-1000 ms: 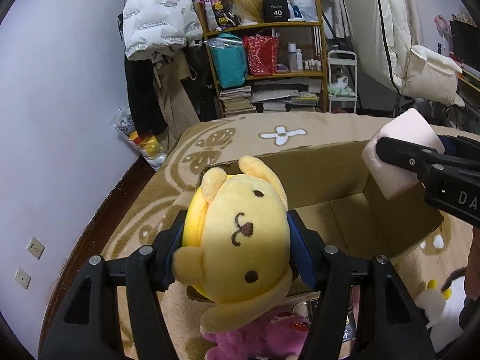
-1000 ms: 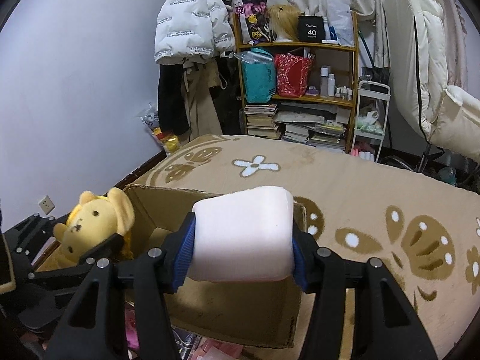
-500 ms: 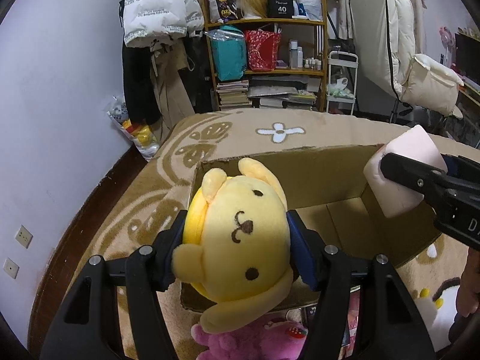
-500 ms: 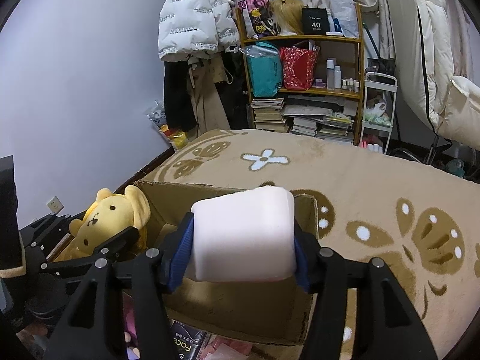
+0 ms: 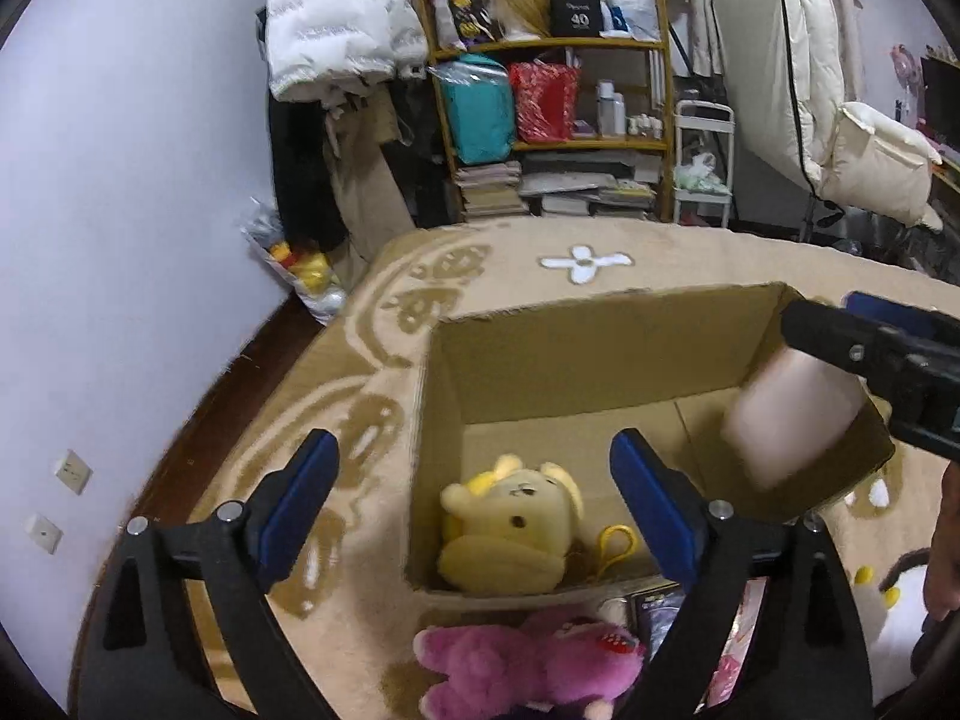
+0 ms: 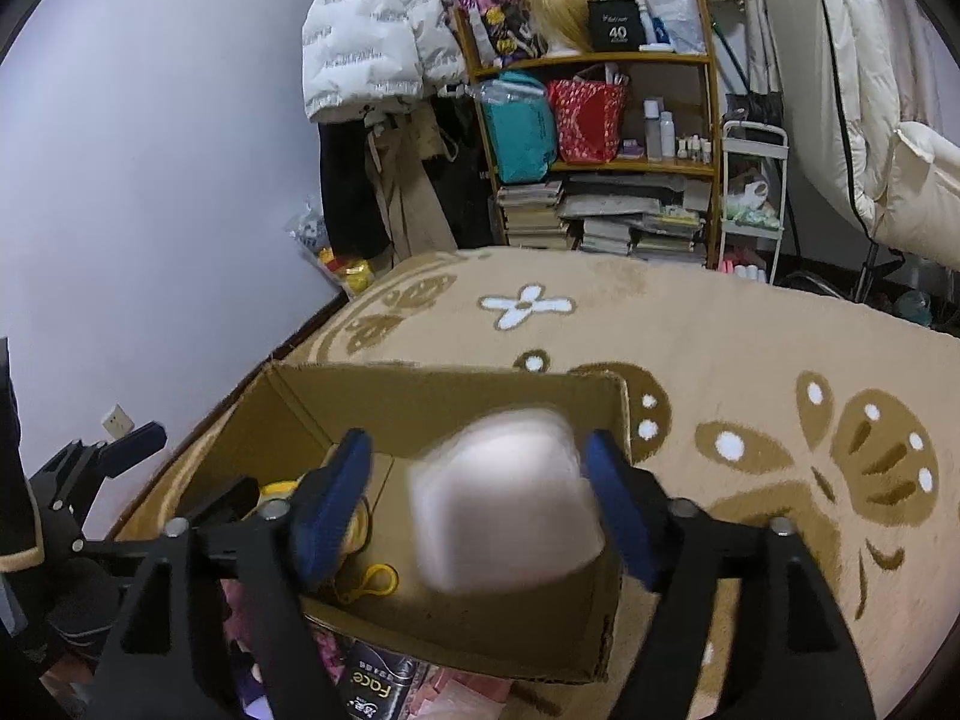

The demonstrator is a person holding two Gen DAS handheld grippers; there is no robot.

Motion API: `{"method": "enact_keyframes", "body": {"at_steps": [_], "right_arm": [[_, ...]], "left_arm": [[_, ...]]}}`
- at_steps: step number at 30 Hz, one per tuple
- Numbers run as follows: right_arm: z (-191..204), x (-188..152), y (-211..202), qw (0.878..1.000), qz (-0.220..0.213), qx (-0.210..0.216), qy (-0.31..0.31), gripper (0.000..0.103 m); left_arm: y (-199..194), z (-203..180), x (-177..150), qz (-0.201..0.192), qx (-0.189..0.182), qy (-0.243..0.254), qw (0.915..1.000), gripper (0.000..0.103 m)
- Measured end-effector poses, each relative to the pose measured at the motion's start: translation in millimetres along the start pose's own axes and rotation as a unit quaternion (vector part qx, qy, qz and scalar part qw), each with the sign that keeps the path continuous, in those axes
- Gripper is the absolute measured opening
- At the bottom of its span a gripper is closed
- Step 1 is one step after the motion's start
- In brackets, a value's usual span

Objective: Organize soft objects
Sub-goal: 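Open both tools to drop the plush dog and sponge into the box, then grasp the green tissue pack with the left tool while the right tool grasps the white penguin plush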

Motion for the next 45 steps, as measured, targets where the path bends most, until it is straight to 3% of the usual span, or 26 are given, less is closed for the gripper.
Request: {"method": "enact_keyframes", "body": {"at_steps": [1, 3, 12, 15, 26, 45], "right_arm": [[0, 1, -3, 1.0, -0.007, -0.002, 0.002, 0.099], [0, 3, -11, 1.0, -0.022, -0.007, 0.004, 0.103], [2, 2, -42, 0.999, -0.026, -0.011, 0.014, 0.103], [5, -5, -55, 1.0, -0.022, -0.018, 0.005, 0.103], [-2, -37, -92, 0.999, -0.007, -0.034, 0.016, 0.103], [-9, -89, -108, 0.995, 0.044, -0.049, 0.072, 0.103]], "left_arm": [[-5, 1, 1, 0.0, 0.002, 0.002, 1.0, 0.092], [-12, 3, 1, 0.001, 0.001, 0.002, 1.0, 0.092], [-48, 20, -11, 0.012, 0.031, -0.02, 0.9992, 0.093], [-57, 24, -17, 0.021, 0.024, -0.039, 0.9987, 0.093], [-92, 24, -43, 0.018, 0.062, -0.031, 0.9975, 0.093], [-104, 28, -95, 0.077, 0.057, -0.053, 0.9939, 0.093]]}}
Point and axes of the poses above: each gripper's, at about its wrist camera, not at the fingertips, and y roughly the way its jaws point, z to its left, x to its top, the point moved 3 cm from there along y, roughly the way its jaws point, and after that the axes turned 2 degrees about z, right-handed, at the moved point
